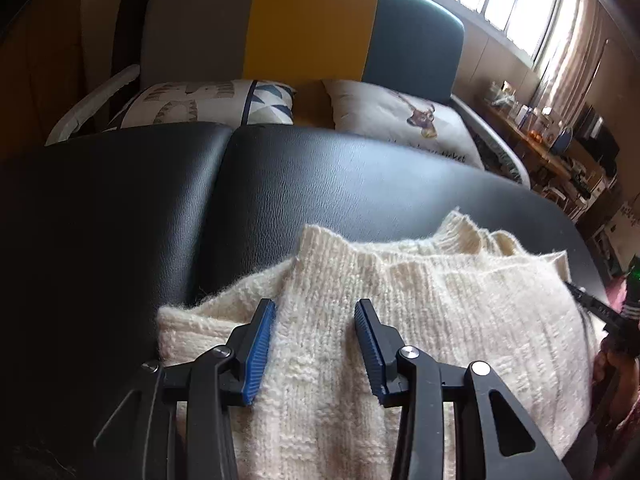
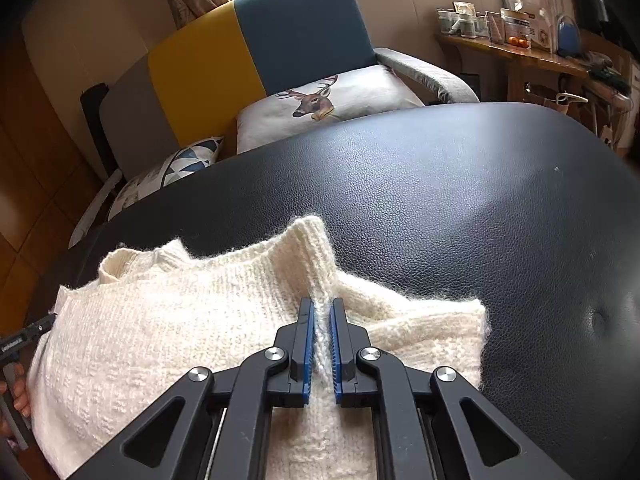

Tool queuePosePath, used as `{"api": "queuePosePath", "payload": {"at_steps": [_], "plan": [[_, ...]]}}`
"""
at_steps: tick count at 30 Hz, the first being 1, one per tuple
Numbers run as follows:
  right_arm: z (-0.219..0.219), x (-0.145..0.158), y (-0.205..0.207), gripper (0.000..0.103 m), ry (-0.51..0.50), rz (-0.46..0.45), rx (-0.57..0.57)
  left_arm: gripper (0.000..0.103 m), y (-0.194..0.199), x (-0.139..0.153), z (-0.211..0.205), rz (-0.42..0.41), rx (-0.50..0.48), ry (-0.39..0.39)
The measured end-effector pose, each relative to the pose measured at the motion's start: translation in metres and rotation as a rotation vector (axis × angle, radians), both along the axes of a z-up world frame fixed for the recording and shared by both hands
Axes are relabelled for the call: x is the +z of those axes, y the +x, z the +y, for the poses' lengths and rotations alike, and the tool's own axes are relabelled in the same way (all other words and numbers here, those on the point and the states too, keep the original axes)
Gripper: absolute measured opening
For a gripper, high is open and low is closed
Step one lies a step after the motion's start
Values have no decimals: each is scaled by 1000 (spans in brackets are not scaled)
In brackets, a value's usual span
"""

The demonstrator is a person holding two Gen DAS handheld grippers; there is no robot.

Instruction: Fold clothes

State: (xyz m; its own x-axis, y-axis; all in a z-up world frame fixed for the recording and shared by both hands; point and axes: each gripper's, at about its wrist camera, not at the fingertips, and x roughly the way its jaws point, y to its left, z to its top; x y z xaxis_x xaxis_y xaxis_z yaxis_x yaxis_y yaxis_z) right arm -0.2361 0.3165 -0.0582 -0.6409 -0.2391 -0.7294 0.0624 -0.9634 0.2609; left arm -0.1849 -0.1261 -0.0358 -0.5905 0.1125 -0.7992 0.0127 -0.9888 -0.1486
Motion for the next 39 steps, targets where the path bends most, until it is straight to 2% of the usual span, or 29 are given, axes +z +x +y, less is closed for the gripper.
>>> {"api": "queuePosePath", "payload": {"at_steps": [2, 7, 15, 22, 26, 30, 31, 32, 36, 39], "plan": [[0, 1, 0, 8, 6, 1, -1, 10, 2, -1, 6, 16, -11, -55], [-2, 3, 0, 8, 24, 5, -6, 5, 7, 3, 9, 25, 6, -107], [-5, 21, 0, 7, 77, 52, -61, 5, 10, 21, -4, 74, 92, -150], [-2, 1, -8, 7, 109, -9, -108, 6, 5, -11, -9, 49, 139, -179], [-7, 0, -9, 8, 151, -22, -104, 10, 4, -15, -3, 53, 137, -226], [-8, 2, -15, 17, 160, -50, -74, 15, 5, -12, -5, 42, 137, -203], [-9, 6, -14, 21, 165, -51, -72, 17, 7, -10, -6, 37, 138, -191], [-9, 12, -12, 32, 172, -49, -73, 19, 8, -6, -7, 34, 138, -186], [-25, 45, 22, 46, 170, 73, -50, 22, 24, 12, -6, 37, 164, -217], [-42, 68, 47, 46, 167, 163, -5, 22, 39, 26, 0, 53, 175, -231]]}}
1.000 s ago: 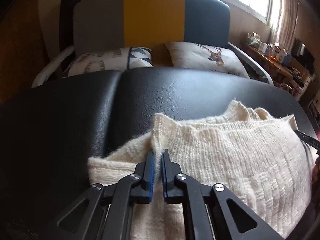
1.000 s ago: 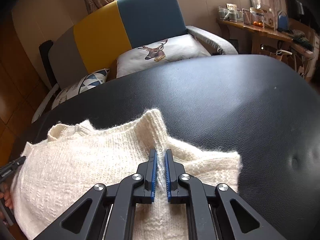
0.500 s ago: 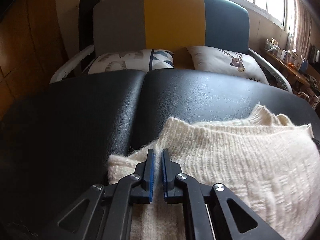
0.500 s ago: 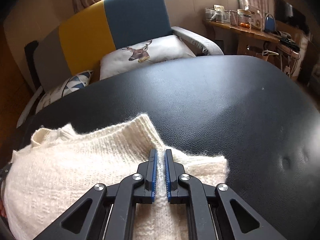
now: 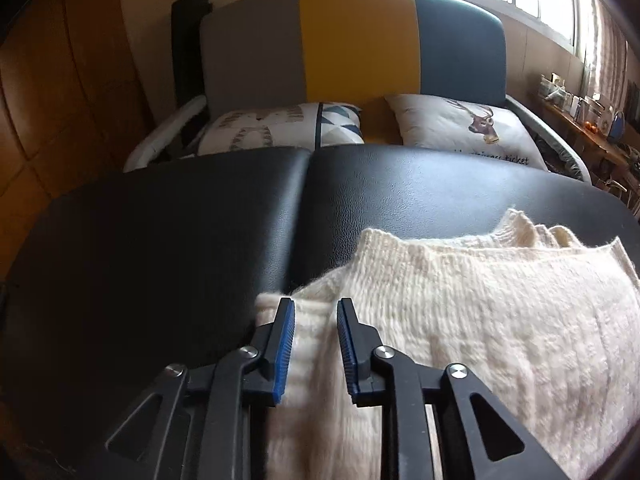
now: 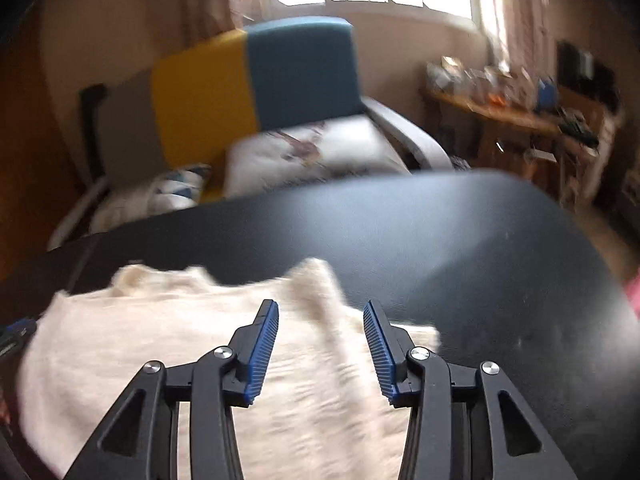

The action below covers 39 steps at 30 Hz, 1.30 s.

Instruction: Fold clothes

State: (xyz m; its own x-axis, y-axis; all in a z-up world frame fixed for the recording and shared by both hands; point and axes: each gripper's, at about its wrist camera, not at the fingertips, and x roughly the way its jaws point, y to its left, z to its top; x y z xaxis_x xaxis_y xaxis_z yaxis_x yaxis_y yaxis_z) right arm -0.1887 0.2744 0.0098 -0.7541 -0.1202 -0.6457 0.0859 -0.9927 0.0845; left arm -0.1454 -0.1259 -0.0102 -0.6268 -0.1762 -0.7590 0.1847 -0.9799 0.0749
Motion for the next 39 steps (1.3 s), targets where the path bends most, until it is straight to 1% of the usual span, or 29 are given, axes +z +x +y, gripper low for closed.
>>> {"api": "queuePosePath", "payload": {"at_steps": [3, 5, 6, 8, 10, 12, 14, 16, 18, 21, 22, 23, 25, 26, 28, 31, 32, 33, 35, 36, 37, 38, 39], "plan": [[-39, -1, 11, 45, 56, -5, 140, 22, 15, 11, 15, 42, -23, 32], [-65, -8, 17, 44, 102, -7, 217, 24, 18, 12, 32, 46, -83, 67], [-77, -12, 18, 38, 120, -13, 254, 24, 19, 8, 42, 45, -122, 78], [-99, -24, 18, 28, 164, -34, 304, 24, 14, -7, 61, 22, -183, 45], [-110, -34, 18, 28, 194, -53, 320, 24, 9, -26, 70, -15, -188, -5], [-117, -45, 17, 28, 226, -76, 325, 24, 10, -33, 69, 27, -176, -16], [-109, -53, 12, 26, 205, -84, 328, 25, 12, -36, 65, 47, -176, 9], [-97, -53, 8, 25, 183, -84, 314, 25, 12, -37, 58, 51, -183, 36], [-84, -51, 4, 25, 176, -84, 271, 25, 11, -38, 53, 50, -183, 59], [-54, -50, -9, 26, 139, -106, 154, 25, 9, -39, 53, 51, -184, 44], [-44, -52, -15, 27, 118, -127, 121, 25, 11, -40, 57, 51, -184, 30], [-36, -56, -20, 29, 95, -147, 100, 25, 13, -40, 59, 51, -184, 20], [-24, -63, -26, 29, 43, -148, 83, 25, 14, -41, 62, 53, -185, 8], [-22, -64, -28, 29, 35, -143, 82, 25, 15, -42, 61, 53, -185, 10], [-24, -61, -25, 29, 52, -139, 88, 25, 16, -42, 60, 54, -185, 16], [-18, -48, -13, 30, 11, -127, 86, 25, 17, -36, 62, 52, -186, 9], [-14, -43, -7, 32, -7, -117, 78, 25, 20, -31, 63, 51, -184, 4], [-10, -38, -1, 32, -25, -108, 71, 25, 24, -25, 64, 63, -172, 4], [-3, -31, 11, 32, -26, -94, 65, 25, 37, -12, 69, 119, -182, 41], [1, -32, 14, 32, -11, -96, 59, 25, 42, -9, 75, 136, -200, 26], [6, -34, 15, 32, 10, -102, 53, 25, 42, -11, 79, 137, -204, -4], [11, -37, 15, 32, 7, -111, 44, 25, 42, -14, 83, 134, -204, -35], [17, -41, 14, 32, -8, -120, 34, 25, 38, -21, 85, 109, -203, -52]]}}
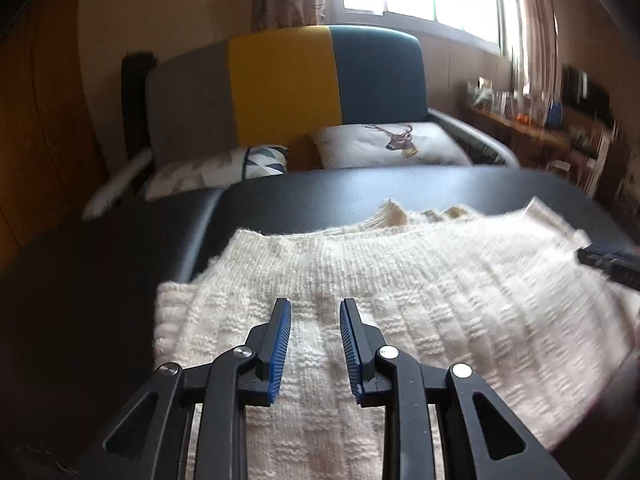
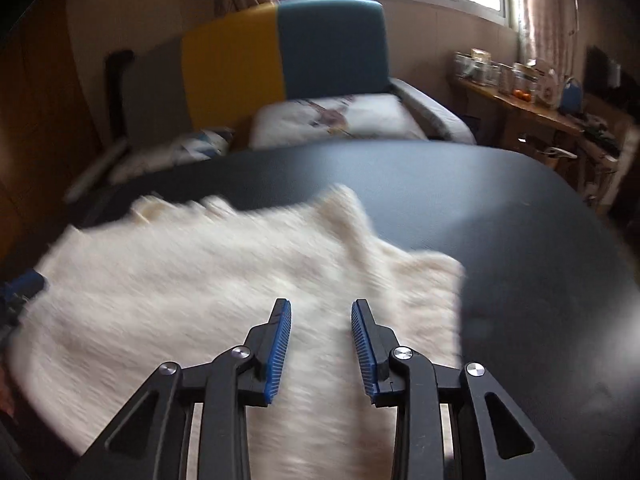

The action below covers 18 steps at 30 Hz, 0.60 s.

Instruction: Fold clothes

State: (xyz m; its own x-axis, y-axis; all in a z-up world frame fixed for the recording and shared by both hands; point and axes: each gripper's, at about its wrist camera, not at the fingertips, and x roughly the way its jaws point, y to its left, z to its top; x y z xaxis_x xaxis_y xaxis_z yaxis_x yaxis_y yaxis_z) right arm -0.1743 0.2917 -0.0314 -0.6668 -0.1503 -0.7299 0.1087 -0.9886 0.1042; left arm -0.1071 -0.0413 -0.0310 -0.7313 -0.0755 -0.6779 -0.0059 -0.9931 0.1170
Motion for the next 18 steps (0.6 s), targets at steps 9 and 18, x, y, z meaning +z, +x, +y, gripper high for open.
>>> {"api": "queuePosePath", "payload": {"at_steps": [9, 18], "plan": [[50, 11, 19, 53, -175, 5, -99, 27, 3, -1, -13, -57, 31, 126], [79, -4, 18, 62, -257, -106, -104, 27, 25, 1, 48, -66, -110, 143]]}}
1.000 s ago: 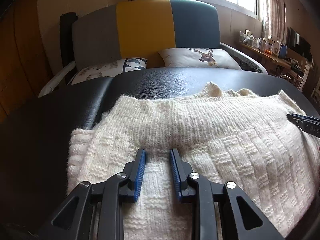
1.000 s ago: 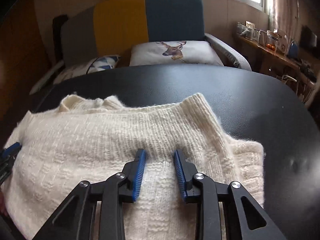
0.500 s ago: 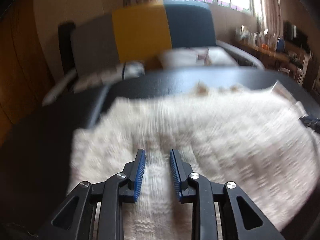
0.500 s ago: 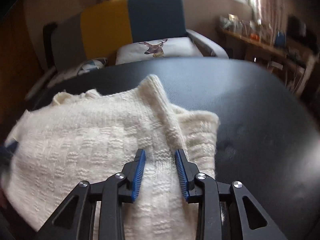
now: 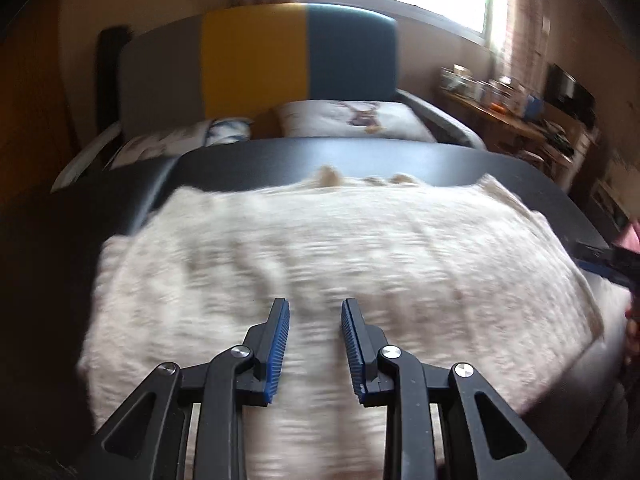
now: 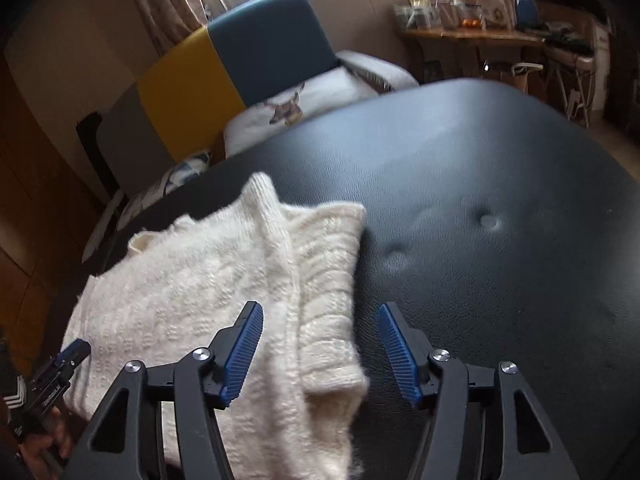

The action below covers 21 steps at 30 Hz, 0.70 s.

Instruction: Fold clothes

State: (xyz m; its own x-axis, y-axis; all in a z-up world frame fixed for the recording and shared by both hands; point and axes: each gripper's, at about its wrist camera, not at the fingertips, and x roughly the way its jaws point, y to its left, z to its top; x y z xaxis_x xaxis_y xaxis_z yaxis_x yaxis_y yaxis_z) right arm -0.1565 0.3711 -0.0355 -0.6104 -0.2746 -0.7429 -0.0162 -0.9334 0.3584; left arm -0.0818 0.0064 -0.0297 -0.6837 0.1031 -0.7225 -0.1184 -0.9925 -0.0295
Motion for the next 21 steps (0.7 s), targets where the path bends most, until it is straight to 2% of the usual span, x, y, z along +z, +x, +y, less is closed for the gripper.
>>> {"api": "queuePosePath", "payload": {"at_steps": [7, 9, 11, 12, 13, 18, 20, 21], "plan": [[-8, -24, -6, 59, -138, -38, 50, 27, 0, -1, 32, -10, -69, 15], [-16, -26, -4, 48, -141, -23, 73, 27, 2, -4, 39, -12, -93, 18], [-20, -28, -4, 44, -146, -18, 74, 27, 6, -5, 47, -3, -107, -2], [-21, -29, -4, 35, -148, -17, 72, 27, 6, -5, 50, 4, -111, -2], [-23, -30, -4, 32, -151, -16, 70, 27, 5, -4, 53, 12, -113, -2], [-20, -33, -6, 29, -167, -17, 66, 26, -1, -6, 63, 4, -116, 10], [-18, -35, -6, 29, -179, -15, 68, 16, 4, -8, 65, -7, -94, 10], [-17, -36, -6, 29, -187, -14, 67, 15, 9, -8, 65, -11, -83, 25]]}}
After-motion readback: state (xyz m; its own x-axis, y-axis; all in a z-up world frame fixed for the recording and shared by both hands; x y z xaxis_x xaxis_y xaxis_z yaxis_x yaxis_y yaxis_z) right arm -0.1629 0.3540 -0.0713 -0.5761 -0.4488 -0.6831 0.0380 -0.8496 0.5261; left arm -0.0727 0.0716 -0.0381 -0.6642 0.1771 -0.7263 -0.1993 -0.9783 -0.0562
